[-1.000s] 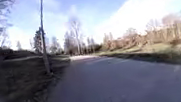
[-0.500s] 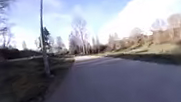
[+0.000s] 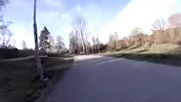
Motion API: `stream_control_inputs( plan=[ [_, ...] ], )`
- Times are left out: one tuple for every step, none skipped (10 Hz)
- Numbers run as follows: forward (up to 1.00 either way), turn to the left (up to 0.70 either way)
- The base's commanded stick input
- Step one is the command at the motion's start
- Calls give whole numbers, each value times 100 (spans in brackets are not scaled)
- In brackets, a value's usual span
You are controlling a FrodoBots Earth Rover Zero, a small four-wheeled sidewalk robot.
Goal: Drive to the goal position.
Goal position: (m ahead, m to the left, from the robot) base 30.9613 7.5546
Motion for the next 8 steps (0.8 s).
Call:
stream_control_inputs(
  plan=[
    [100, 1],
    [100, 25],
    [100, 37],
    [100, 37],
    [100, 37],
    [100, 6],
    [100, 0],
    [100, 0]
  ],
)
